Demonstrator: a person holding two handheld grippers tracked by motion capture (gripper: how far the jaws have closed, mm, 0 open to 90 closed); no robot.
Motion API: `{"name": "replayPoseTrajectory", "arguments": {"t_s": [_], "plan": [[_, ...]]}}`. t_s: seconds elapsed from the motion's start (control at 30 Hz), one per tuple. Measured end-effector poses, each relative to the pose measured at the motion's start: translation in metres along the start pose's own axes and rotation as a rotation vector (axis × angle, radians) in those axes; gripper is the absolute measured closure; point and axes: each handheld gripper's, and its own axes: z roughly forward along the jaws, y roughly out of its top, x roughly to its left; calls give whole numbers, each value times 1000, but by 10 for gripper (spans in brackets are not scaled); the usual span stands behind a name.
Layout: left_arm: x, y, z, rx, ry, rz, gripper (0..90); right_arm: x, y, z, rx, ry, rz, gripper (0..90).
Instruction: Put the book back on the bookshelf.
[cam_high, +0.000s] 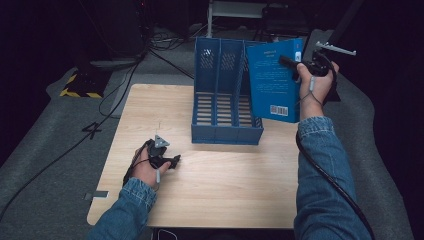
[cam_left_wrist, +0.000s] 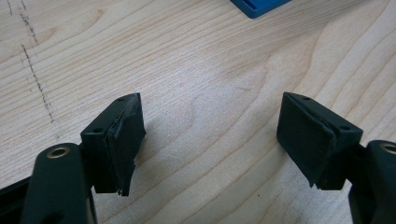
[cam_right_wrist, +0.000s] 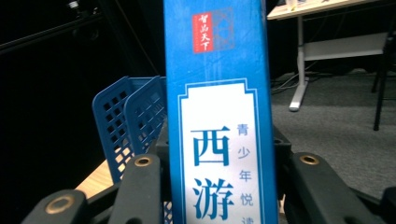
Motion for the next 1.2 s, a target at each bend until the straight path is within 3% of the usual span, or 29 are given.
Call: {"name": "replayPoseTrajectory", "arguments": {"t_s": [0.1,0.3,0.47,0.53,0.63,0.73,1.2], "plan": [[0,0,0,0,0,0,238,6,1,2,6,-37,3,615],[0,0,0,0,1,1,238,31,5,17,42,-109,-29,615],[0,0,0,-2,-1,-2,238,44,5,30,40,-69,-50,615],[0,0,0,-2,-1,-2,238,47,4,34,38,-58,-36,615],[0,0,0,1,-1,-1,238,49,1,40,46,-62,-7,615],[0,0,0,-2,0,1,238,50,-2,47,42,-67,-14,615],[0,0,0,-1,-1,2,238,50,-16,69,14,-60,39,614]]}}
